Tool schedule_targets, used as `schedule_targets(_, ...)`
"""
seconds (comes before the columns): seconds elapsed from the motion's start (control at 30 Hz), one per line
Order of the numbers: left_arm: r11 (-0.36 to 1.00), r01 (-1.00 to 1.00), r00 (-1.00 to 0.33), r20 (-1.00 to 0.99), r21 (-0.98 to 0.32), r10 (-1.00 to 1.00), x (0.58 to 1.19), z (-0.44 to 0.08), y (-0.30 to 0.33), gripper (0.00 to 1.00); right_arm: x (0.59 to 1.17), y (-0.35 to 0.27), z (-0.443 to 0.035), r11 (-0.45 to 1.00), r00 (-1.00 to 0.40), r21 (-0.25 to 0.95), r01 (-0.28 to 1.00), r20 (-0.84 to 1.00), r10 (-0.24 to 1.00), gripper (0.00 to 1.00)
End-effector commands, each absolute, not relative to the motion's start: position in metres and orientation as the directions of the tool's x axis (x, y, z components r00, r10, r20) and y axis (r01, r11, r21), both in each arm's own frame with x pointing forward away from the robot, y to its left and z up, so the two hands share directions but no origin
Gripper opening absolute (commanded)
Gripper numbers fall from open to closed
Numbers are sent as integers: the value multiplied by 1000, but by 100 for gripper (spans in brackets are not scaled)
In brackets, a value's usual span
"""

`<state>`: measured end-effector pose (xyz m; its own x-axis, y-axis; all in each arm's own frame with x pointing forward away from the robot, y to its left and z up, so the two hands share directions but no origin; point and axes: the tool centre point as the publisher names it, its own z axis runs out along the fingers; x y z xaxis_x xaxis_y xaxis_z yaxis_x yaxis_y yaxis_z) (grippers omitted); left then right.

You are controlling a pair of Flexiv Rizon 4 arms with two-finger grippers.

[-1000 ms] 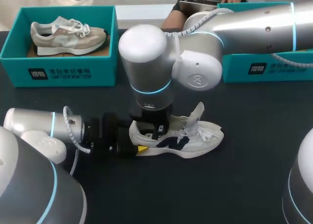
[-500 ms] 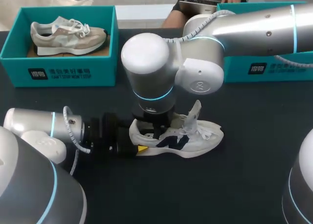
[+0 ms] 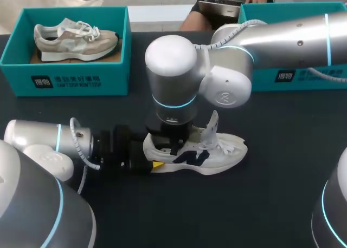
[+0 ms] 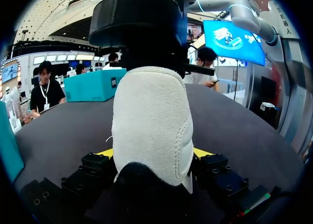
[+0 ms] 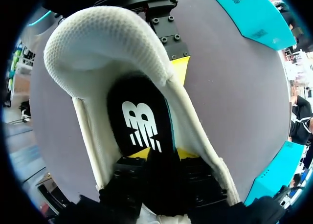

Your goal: Take the shoe out of the shoebox, open the shoe tongue, remove and reinsert the insole, then place the shoe into the shoebox

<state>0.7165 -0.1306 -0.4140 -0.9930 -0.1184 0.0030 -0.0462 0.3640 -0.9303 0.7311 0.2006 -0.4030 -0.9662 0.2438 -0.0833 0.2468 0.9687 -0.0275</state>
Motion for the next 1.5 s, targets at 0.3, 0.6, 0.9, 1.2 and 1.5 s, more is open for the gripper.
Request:
schedule_targets(0.3,364,-46,-993,3,-930,-119,716,-417,-130,0,710,193,-400,952,-947,24,305,-100,306,0)
schedule_targets(0.6,364,-46,-993,3,-930,-119,716,-417,-130,0,709,170,-350,929,-904,65,365,-215,371,0)
schedule_targets(0.9,364,-46,-993,3,-930,-119,716,-417,-130,0,714,162,-325,923,-879,114,368,-281,386,0)
schedule_targets(1.2,364,-46,-993,3,-930,-119,716,-417,-130,0,729,186,-308,926,-898,222,306,-254,358,0)
schedule_targets(1.5,364,-46,-993,3,-930,-119,716,-417,-130,0,740,219,-294,942,-941,261,211,-207,268,0)
